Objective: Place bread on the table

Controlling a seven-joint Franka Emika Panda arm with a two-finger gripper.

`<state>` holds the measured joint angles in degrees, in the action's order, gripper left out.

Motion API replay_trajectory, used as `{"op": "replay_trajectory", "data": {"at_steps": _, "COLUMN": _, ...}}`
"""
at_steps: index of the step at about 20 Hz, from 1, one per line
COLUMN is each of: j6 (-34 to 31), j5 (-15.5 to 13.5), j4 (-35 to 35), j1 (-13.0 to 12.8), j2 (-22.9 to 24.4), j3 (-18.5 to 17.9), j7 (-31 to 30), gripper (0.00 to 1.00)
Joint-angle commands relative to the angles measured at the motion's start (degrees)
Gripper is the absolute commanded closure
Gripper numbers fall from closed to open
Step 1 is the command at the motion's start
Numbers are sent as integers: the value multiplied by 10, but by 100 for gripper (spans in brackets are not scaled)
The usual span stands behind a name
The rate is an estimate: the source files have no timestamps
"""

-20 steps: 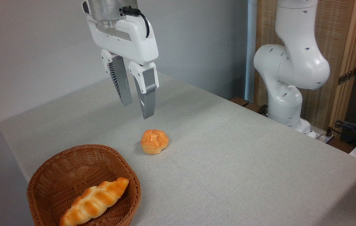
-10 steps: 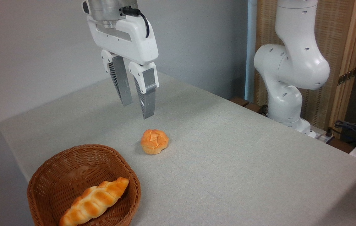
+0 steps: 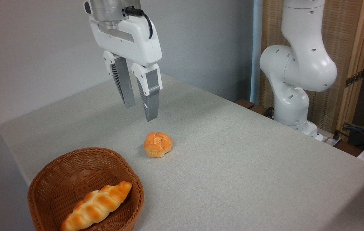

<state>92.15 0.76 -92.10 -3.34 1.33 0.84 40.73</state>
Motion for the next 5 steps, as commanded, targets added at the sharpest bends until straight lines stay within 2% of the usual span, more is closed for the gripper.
{"op": "replay_trajectory", "data": {"at_steps": 1, "j6": -18, "j5": -8, "j4": 13, "j1": -14, "j2": -5, "j3": -18, "j7": 9, "gripper": 0}}
{"op": "replay_trajectory", "data": {"at_steps": 5, "j6": -18, "j5": -8, "j4": 13, "j1": -25, "j2": -5, "j3": -31, "j7": 10, "gripper": 0}}
